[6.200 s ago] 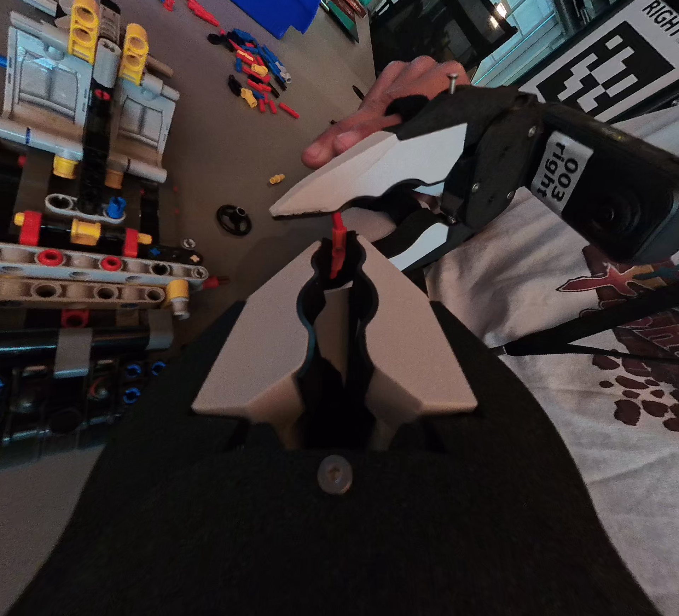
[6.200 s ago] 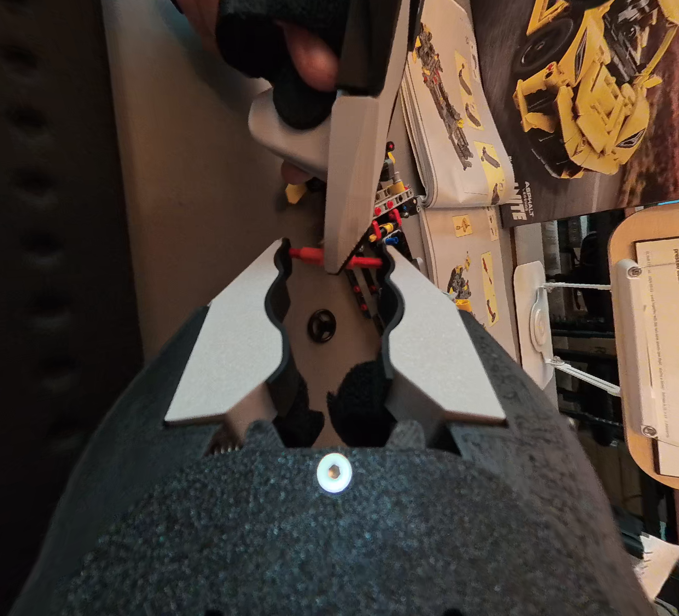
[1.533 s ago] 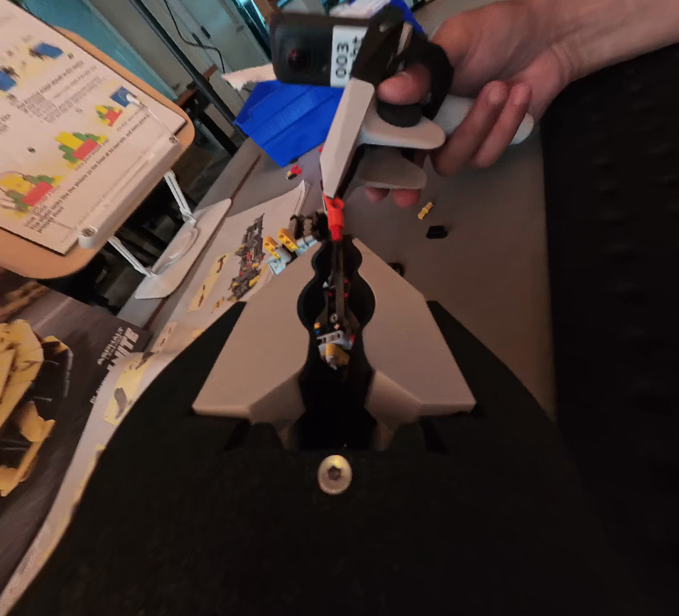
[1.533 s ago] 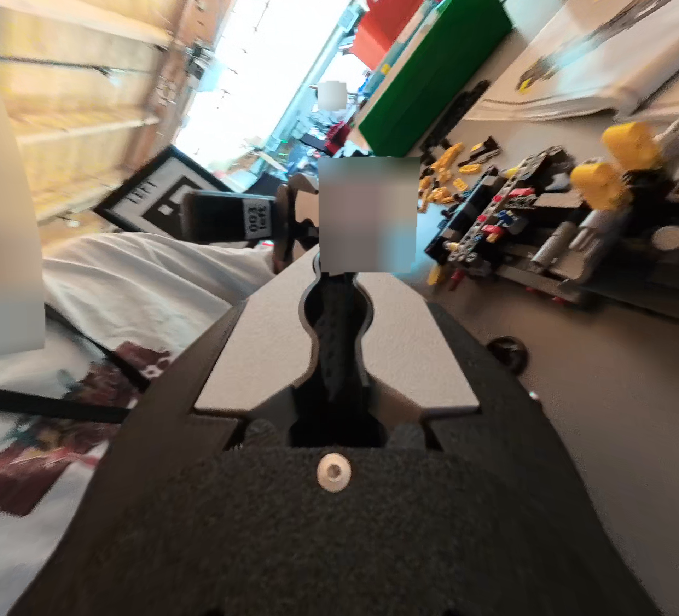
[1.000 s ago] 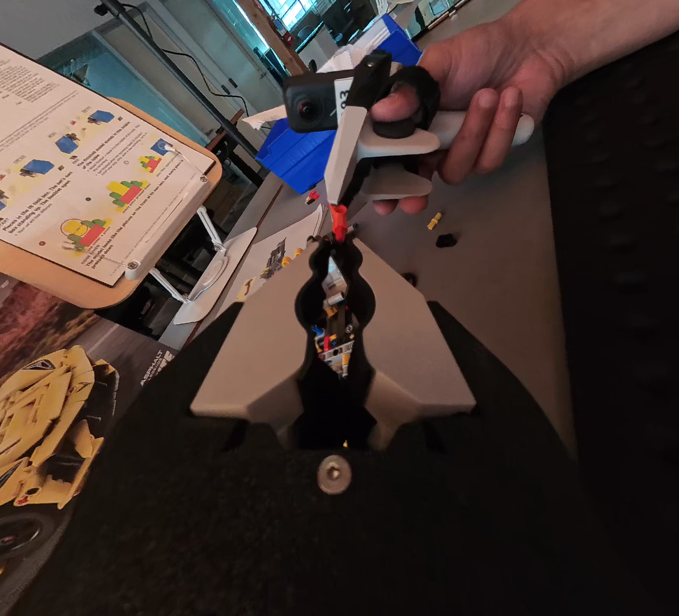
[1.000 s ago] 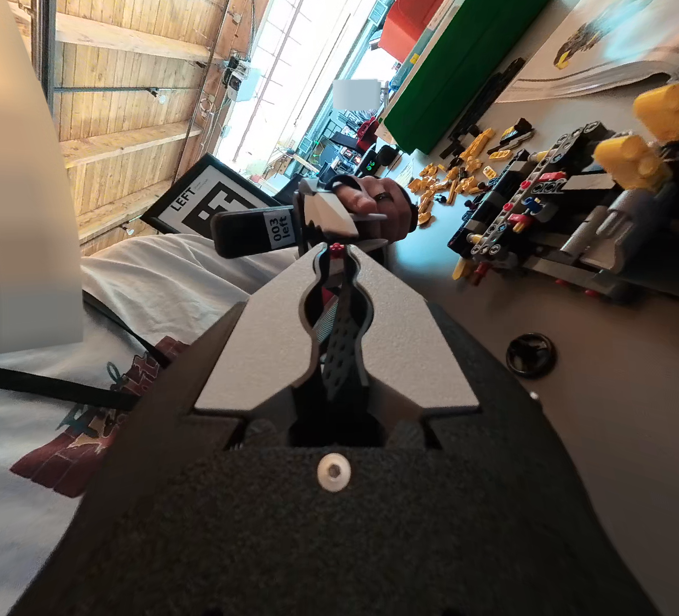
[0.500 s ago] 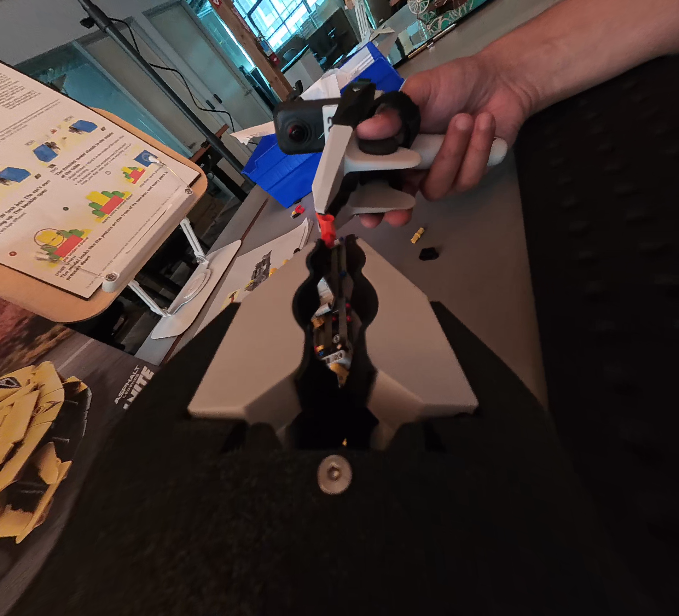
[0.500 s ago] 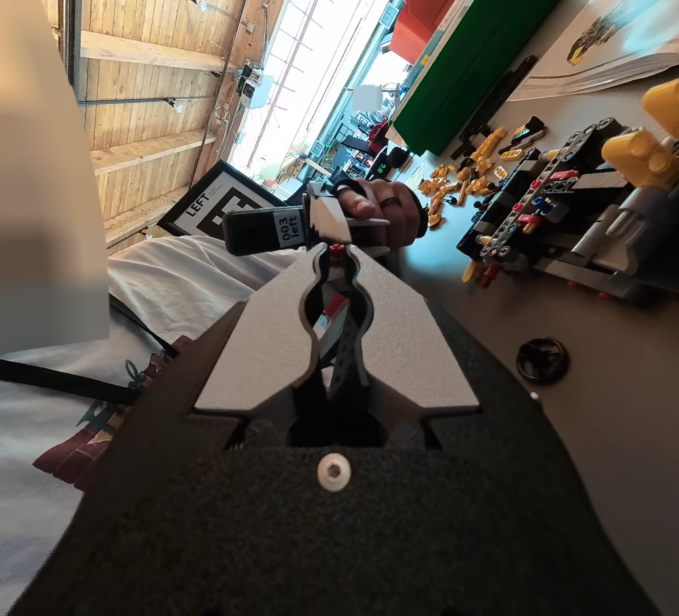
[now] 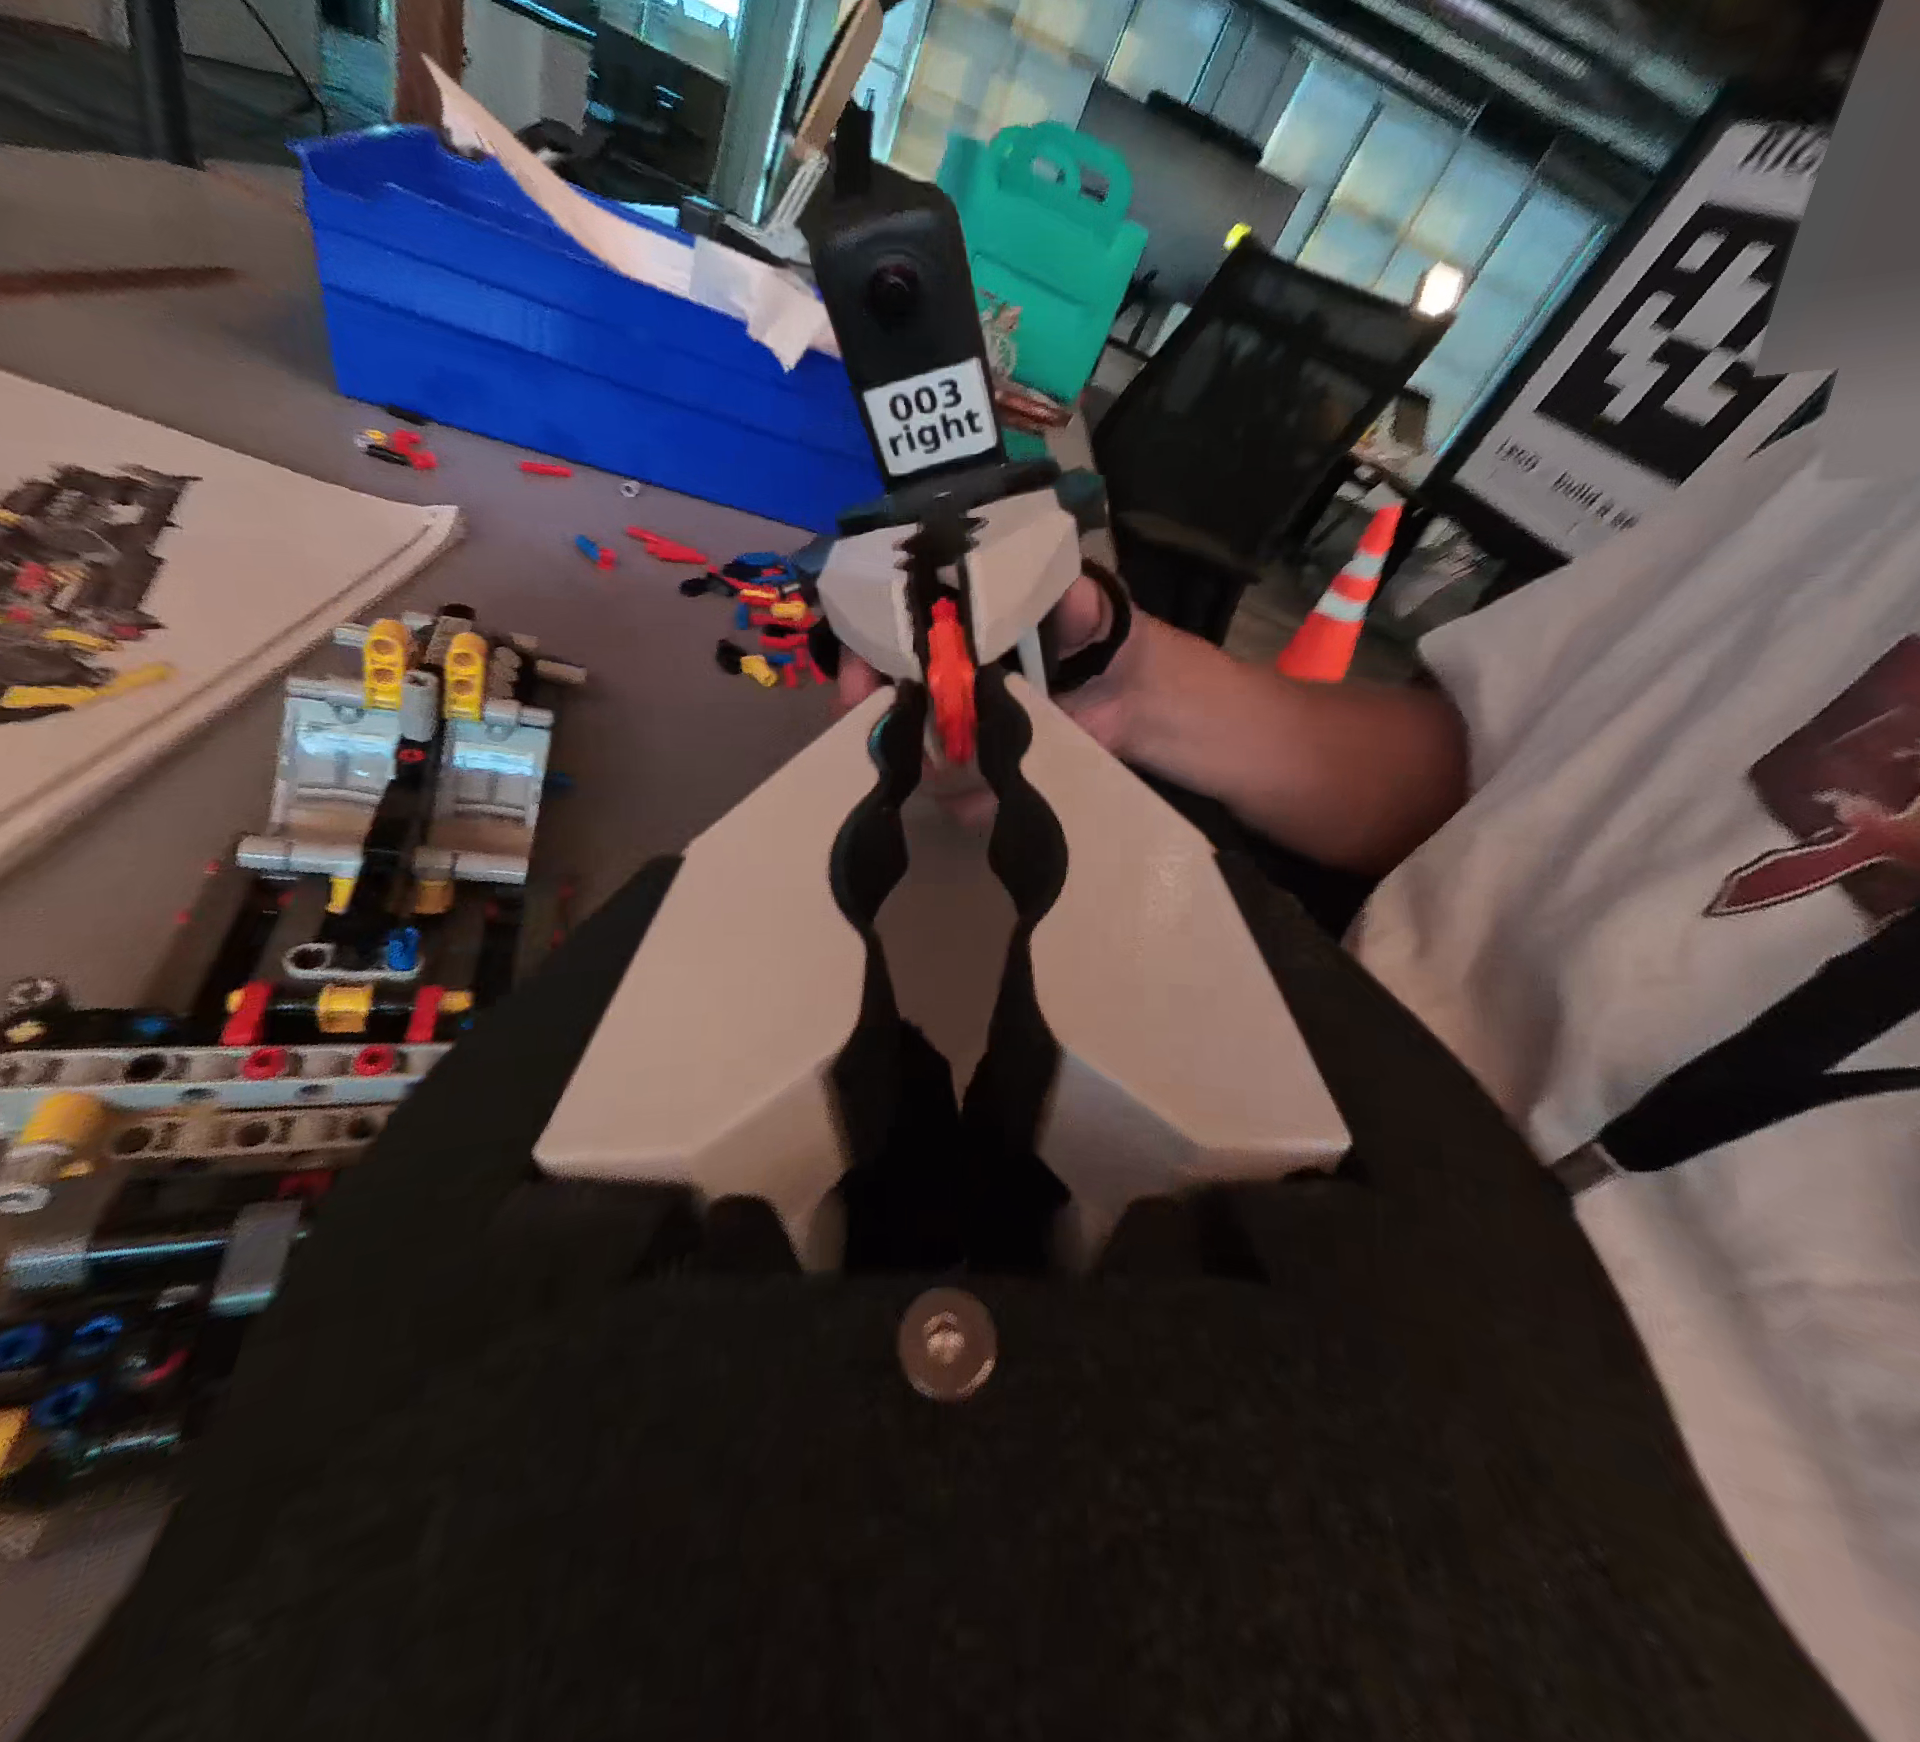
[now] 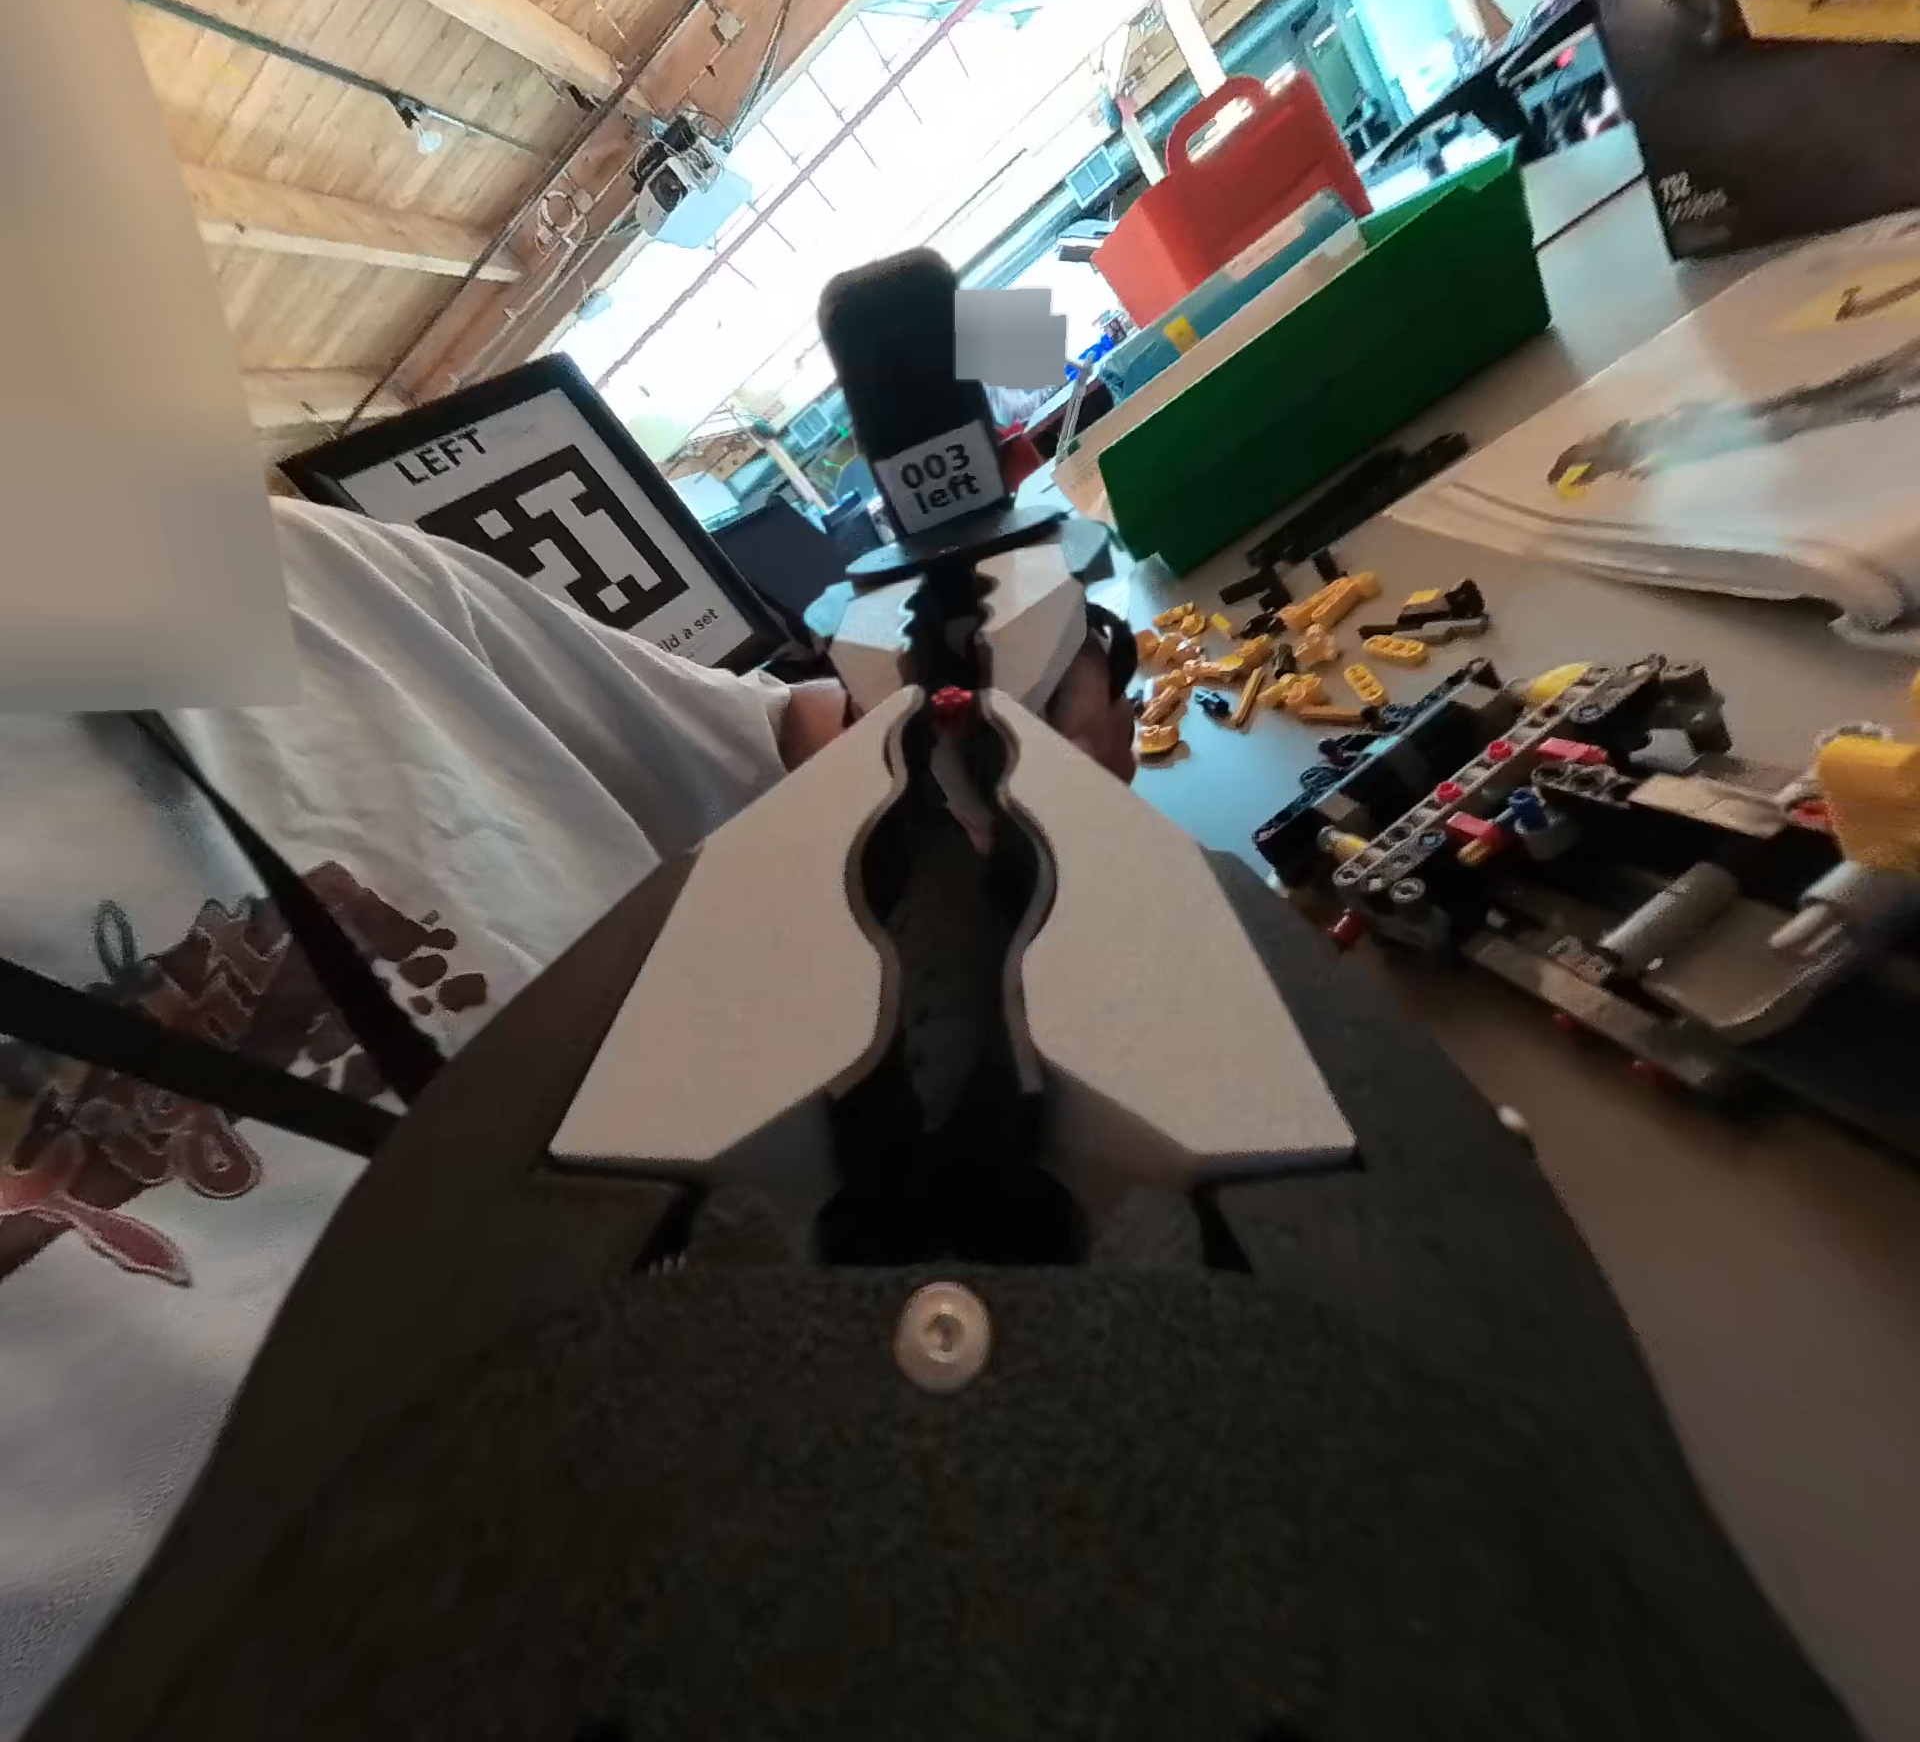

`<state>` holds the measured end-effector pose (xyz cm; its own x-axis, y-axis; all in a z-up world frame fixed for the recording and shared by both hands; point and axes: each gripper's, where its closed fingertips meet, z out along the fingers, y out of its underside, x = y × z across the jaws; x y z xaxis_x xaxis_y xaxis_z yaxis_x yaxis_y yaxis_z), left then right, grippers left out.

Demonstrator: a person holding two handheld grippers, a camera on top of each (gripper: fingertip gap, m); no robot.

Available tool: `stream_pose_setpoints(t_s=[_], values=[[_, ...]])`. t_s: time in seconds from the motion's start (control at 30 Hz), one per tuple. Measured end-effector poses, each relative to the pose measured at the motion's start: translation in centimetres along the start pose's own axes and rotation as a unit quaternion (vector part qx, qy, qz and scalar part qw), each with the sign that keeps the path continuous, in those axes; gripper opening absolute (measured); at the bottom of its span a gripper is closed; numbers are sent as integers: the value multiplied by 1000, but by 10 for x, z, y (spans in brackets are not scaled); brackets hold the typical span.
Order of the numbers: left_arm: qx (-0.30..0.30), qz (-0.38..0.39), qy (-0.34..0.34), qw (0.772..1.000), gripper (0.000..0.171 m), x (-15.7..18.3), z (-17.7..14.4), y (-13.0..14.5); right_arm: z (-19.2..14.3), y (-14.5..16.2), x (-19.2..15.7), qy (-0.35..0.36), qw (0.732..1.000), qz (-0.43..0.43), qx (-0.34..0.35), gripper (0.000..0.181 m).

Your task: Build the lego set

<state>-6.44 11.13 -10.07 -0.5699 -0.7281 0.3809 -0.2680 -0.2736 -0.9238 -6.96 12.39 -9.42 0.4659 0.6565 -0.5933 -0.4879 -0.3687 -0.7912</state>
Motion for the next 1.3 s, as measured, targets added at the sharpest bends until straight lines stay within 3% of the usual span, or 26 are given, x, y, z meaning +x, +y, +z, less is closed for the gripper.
stream_pose_setpoints(t_s=[0.1,0.3,0.37,0.43,0.5,0.57,0.67,0.8,1.0,1.17,1.3], values=[[6,-31,17,999,5,1,0,-1,0,-1,0,4,1000,-6,1,6],[1,4,-8,1000,5,-5,0,2,-3,0,5,17,1000,2,-10,7],[-9,24,-28,999,5,-13,-5,4,-12,-7,13,45,999,-7,-1,17],[-38,44,-67,996,5,-27,-10,12,-26,-4,35,126,991,-34,-33,19],[-87,70,-111,988,5,-43,-15,26,-39,25,60,220,959,-104,-148,19],[-138,101,-133,976,5,-49,-15,41,-53,57,78,282,903,-169,-277,25],[-198,139,-164,956,5,-59,-15,60,-60,76,93,324,852,-221,-346,25],[-225,155,-169,947,5,-60,-15,70,-57,78,98,327,850,-220,-350,18],[-305,130,-110,937,5,-44,-16,102,-55,74,97,325,853,-228,-338,14],[-336,175,-119,918,5,-47,-19,113,-53,72,97,322,864,-209,-325,15],[-341,189,-111,914,6,-43,-18,116,-50,72,103,338,853,-222,-330,12]])
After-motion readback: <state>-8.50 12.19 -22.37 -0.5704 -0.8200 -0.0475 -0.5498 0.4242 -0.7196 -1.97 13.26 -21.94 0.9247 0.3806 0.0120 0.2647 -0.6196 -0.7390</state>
